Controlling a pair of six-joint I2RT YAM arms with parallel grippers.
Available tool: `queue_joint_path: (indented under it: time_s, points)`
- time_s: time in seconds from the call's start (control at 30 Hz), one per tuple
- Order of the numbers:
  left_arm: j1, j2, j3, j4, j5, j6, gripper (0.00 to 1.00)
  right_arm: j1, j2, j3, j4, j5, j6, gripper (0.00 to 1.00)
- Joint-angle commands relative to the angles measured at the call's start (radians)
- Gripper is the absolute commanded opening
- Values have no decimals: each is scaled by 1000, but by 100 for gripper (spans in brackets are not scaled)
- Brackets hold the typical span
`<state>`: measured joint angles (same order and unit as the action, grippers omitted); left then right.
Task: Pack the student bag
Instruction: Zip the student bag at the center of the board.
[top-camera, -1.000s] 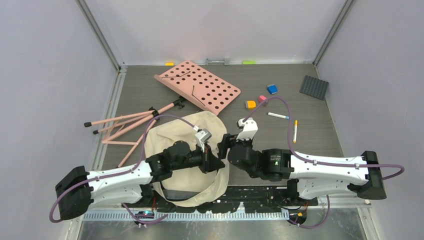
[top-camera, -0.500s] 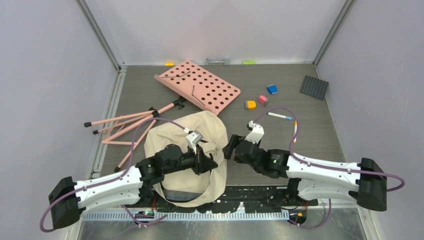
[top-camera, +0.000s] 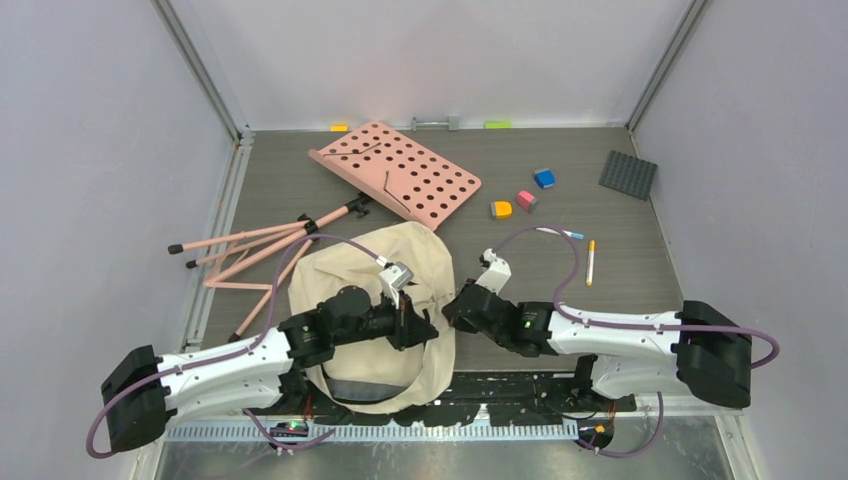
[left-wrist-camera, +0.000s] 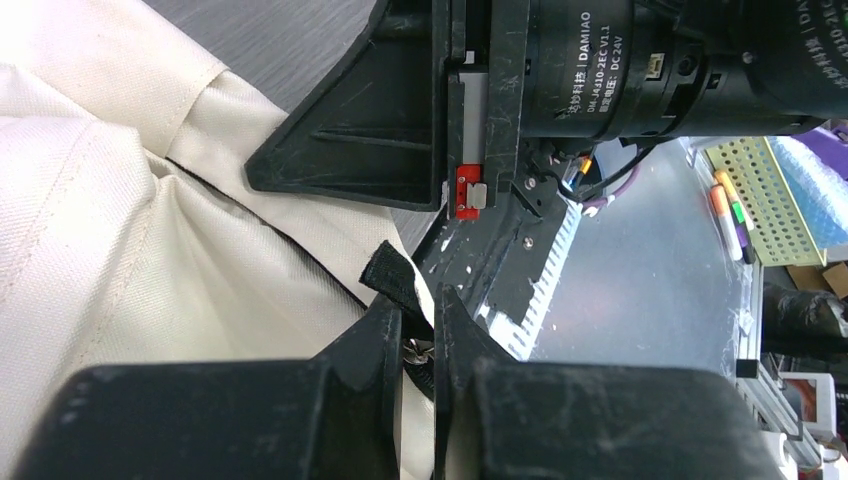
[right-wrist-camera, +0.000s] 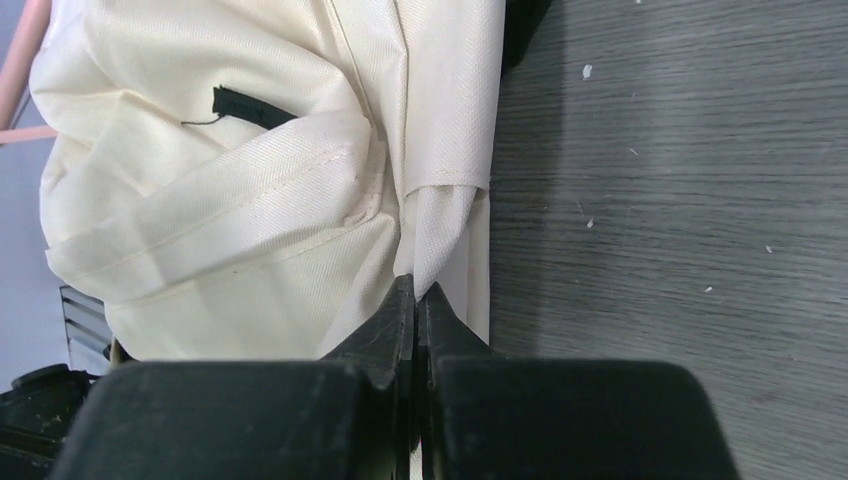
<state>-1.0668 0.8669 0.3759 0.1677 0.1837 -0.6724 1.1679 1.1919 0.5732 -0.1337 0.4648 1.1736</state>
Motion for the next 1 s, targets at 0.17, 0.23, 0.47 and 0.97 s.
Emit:
queue_joint_path:
  time_s: [0.17,0.23,0.47,0.97]
  points:
    - [-26,-60,-14,102,-46,-2,0,-104,-108,-58,31,202,72,0]
    - [-40,-51,-14,113,-50,-5,0,-134,-125,-70,34,211,73,0]
    - [-117,-29,-28,146,-132,-7,0,-217,-113,-92,36,218,54,0]
    - [-200,69,-15,191,-275,-37,0,-290,-153,-89,7,29,-189,15]
